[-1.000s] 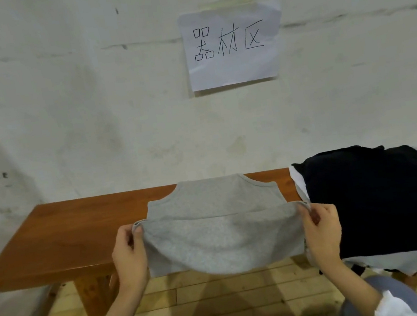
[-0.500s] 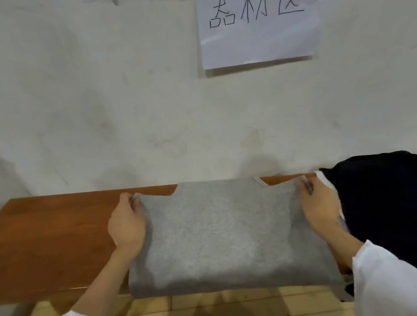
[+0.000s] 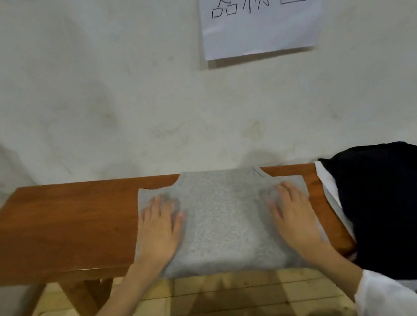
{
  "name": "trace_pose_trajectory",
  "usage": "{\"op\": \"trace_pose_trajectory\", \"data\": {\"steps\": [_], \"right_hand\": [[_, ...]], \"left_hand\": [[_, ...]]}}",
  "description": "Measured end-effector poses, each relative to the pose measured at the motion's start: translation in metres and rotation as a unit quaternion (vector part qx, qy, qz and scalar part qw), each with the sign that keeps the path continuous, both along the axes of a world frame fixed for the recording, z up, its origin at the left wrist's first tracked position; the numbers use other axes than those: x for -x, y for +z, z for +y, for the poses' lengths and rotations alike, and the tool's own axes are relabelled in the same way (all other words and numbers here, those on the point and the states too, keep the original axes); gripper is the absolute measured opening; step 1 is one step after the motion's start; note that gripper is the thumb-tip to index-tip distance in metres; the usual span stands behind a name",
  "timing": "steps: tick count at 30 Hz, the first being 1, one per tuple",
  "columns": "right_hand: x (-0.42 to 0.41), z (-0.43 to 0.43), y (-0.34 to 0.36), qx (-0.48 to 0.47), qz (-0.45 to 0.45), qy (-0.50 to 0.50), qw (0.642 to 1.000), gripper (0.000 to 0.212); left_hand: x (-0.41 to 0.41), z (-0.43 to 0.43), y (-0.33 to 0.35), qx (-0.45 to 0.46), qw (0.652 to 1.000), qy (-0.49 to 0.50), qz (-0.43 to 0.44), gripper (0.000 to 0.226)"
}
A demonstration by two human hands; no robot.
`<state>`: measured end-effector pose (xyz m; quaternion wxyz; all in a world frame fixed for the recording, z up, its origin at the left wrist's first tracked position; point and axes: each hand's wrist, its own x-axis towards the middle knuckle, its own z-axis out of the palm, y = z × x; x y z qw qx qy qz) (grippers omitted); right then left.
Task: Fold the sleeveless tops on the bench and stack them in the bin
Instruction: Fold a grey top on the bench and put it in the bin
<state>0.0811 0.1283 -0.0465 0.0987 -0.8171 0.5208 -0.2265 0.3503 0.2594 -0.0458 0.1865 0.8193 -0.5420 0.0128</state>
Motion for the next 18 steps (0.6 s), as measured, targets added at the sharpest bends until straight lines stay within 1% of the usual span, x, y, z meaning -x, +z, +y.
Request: {"op": "trace_pose_trajectory", "data": {"steps": [2,3,4,5,7,8,9,10,11,12,13,14,15,16,17,18], "right_hand": [[-0.002,0.023,-0.007,-0.064,0.065,0.051,0.995,0.09],[-0.001,0.028,-0.011,-0.076,0.104,0.061,0.99,0.099],[-0.001,0.028,-0.014,-0.084,0.135,0.064,0.985,0.104],[0.0,0.027,-0.015,-0.092,0.154,0.064,0.982,0.103],[0.0,0.025,-0.007,-0.127,0.165,0.055,0.976,0.088],[0.0,0.026,-0.004,-0.136,0.159,0.052,0.976,0.077],[-0.002,0.03,0.0,-0.137,0.132,0.049,0.981,0.066],[-0.003,0.037,0.002,-0.139,0.083,0.046,0.986,0.054],[-0.002,0.048,0.009,-0.145,0.021,0.041,0.988,0.039],[-0.002,0.06,0.012,-0.161,-0.031,0.04,0.986,0.024],[0.0,0.074,0.017,-0.182,-0.06,0.042,0.981,0.012],[0.002,0.087,0.018,-0.208,-0.077,0.044,0.974,0.013],[0.004,0.098,0.017,-0.247,-0.094,0.042,0.963,0.02],[0.005,0.108,0.015,-0.291,-0.124,0.036,0.948,0.026],[0.005,0.116,0.012,-0.339,-0.166,0.015,0.926,0.032],[0.006,0.121,0.008,-0.39,-0.222,-0.026,0.893,0.037]], "left_hand": [[0.016,0.011,-0.008,-0.078,0.996,-0.041,0.003,0.096],[0.019,0.015,-0.011,-0.109,0.993,-0.044,-0.004,0.103],[0.019,0.014,-0.014,-0.133,0.99,-0.042,-0.011,0.104],[0.018,0.014,-0.015,-0.147,0.988,-0.041,-0.015,0.098],[0.016,0.014,-0.011,-0.161,0.986,-0.034,0.003,0.082],[0.018,0.017,-0.007,-0.141,0.989,-0.031,0.018,0.076],[0.022,0.021,-0.002,-0.095,0.995,-0.025,0.036,0.069],[0.029,0.026,-0.002,-0.033,0.997,-0.025,0.067,0.053],[0.04,0.033,0.005,0.033,0.992,-0.025,0.118,0.029],[0.051,0.041,0.009,0.066,0.98,-0.027,0.187,0.011],[0.063,0.047,0.012,0.069,0.96,-0.021,0.271,0.017],[0.071,0.054,0.01,0.048,0.933,-0.014,0.358,0.025],[0.078,0.06,0.005,0.021,0.903,-0.001,0.43,0.028],[0.083,0.066,-0.002,-0.003,0.875,0.016,0.484,0.03],[0.086,0.07,-0.007,-0.026,0.844,0.037,0.534,0.029],[0.086,0.073,-0.013,-0.043,0.8,0.072,0.595,0.026]]}}
